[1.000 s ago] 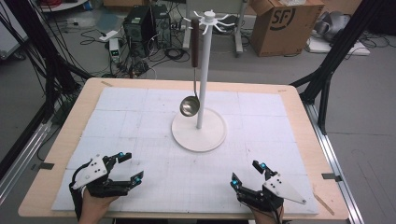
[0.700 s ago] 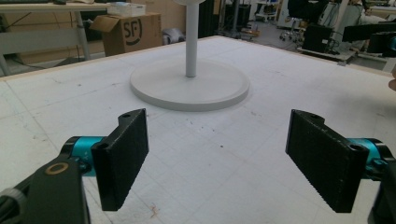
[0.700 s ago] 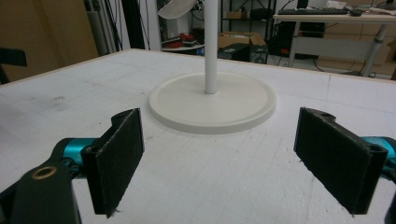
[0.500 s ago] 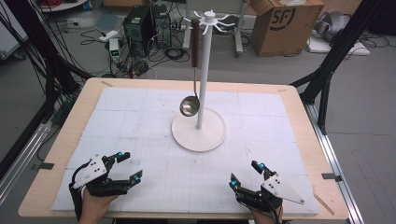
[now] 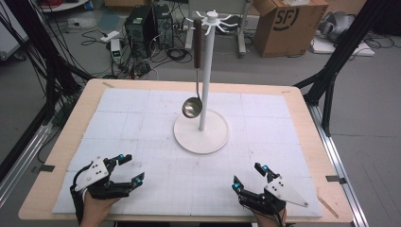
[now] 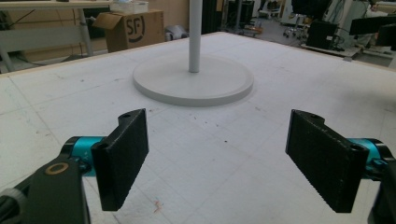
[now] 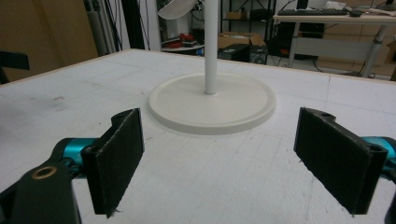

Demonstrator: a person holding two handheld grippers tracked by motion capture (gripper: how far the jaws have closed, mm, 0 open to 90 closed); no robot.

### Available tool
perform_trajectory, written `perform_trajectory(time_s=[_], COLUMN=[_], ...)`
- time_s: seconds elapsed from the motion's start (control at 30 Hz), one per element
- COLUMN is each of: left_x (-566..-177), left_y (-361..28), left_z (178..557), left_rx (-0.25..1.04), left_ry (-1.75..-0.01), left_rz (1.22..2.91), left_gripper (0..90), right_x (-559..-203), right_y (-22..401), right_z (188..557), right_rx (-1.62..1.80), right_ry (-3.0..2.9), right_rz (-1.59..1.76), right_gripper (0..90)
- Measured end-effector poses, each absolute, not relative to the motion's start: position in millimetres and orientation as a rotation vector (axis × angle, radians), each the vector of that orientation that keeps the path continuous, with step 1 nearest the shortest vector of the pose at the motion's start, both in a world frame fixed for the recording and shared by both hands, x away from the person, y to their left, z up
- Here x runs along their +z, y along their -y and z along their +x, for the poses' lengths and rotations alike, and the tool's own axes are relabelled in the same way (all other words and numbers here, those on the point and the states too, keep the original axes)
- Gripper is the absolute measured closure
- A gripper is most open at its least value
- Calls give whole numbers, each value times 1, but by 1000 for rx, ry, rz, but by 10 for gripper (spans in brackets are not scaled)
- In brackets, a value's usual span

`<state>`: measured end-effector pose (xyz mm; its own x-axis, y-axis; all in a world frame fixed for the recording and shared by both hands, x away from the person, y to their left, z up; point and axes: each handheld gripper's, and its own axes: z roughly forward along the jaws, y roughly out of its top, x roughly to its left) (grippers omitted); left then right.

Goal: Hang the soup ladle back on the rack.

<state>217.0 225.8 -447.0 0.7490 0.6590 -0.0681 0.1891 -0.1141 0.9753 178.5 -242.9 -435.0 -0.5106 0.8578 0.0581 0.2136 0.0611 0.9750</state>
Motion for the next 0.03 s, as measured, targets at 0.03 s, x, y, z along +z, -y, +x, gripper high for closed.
perform_trajectory(time_s=[0.03], left_x=[-447], left_y=[-226], left_z=[217], left_rx=[456], left_ry=[-686], left_rz=[1670], left_gripper=[218], right_x=[-435], right_y=[243], right_z=[179], right_rx=[1483], right_ry=[-1782], right_rz=[1069], right_gripper=[148])
